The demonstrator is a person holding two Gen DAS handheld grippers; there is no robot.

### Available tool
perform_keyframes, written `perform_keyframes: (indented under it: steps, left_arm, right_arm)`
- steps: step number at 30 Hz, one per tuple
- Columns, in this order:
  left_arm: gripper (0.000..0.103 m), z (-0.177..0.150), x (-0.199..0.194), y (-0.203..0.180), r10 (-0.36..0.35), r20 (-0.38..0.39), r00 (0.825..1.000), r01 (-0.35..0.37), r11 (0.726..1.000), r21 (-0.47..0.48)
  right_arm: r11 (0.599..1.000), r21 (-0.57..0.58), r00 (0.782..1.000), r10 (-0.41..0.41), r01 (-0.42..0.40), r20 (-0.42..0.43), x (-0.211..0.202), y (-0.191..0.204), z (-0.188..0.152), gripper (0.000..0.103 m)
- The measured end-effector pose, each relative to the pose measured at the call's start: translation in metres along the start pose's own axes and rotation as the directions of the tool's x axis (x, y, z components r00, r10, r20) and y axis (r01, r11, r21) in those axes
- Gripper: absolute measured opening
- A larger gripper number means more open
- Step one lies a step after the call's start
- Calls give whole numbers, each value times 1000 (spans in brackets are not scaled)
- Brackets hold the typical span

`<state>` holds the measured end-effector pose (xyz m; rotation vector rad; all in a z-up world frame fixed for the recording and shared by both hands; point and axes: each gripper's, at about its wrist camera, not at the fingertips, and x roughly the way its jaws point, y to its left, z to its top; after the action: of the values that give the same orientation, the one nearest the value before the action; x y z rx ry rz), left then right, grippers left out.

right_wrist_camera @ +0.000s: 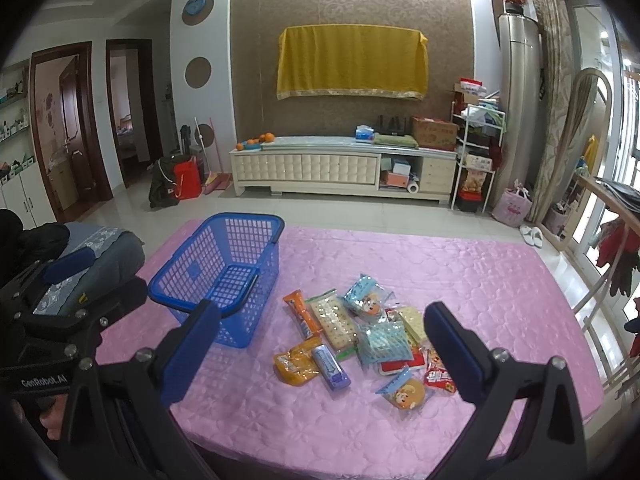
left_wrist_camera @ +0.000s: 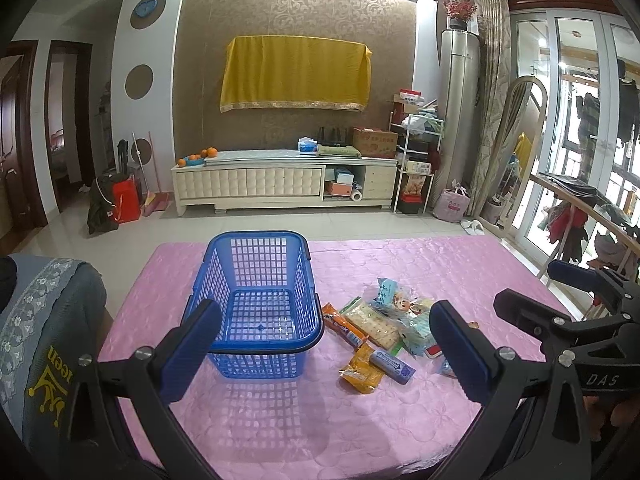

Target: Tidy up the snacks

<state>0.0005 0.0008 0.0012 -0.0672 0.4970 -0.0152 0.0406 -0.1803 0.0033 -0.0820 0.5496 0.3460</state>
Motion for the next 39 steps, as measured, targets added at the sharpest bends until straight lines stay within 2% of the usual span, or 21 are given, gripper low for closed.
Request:
perform_keyframes:
  steps: [24,31,33,39]
  left_arm:
    - [103,2,0,0,-10,-9,1000,10,1000,6]
    - [103,5,21,-20,-38,-65,997,41,998,48]
    - [103,5,35,-28,-43,-92,995,49,997,60]
    - [103,2,77,-49,-81,-184,980,95,993,64]
  right_arm:
    - [999,-24,1000,22,-22,9,1,-1,-5,103]
    - [998,-46,999,50,-50,-3,4,-22,-4,103]
    - [996,-48,997,71,-73,-37,13,-33,-6,103]
    - [998,-21,992,64,-66,-107,41,-67,-13,103]
